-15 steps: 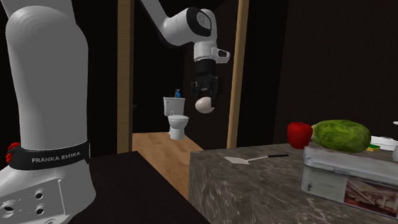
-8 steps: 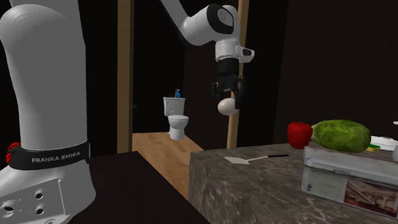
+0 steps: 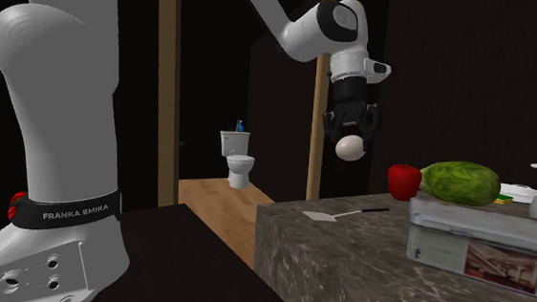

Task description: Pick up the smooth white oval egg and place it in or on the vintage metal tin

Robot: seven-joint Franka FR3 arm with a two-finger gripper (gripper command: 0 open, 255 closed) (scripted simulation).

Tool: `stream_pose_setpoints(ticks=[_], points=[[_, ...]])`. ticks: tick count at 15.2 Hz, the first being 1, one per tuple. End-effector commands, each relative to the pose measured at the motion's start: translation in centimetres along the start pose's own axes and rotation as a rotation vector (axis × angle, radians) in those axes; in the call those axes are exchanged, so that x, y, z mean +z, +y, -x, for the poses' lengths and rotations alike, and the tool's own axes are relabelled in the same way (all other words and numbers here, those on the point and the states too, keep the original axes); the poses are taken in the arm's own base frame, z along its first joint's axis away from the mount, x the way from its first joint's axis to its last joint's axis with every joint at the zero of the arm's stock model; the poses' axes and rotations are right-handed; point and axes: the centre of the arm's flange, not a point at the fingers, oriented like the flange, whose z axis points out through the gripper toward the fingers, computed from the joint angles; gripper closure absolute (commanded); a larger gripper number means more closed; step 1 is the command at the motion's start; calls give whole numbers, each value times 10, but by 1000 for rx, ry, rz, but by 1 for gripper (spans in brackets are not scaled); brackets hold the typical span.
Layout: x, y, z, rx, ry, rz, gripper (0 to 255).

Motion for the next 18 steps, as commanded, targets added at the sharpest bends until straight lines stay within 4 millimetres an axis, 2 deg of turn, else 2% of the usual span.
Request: stream_pose_setpoints(ticks=[1, 18], points=[[3, 25, -9, -1, 0, 1, 255], [34, 234, -84, -1, 0, 1, 255]])
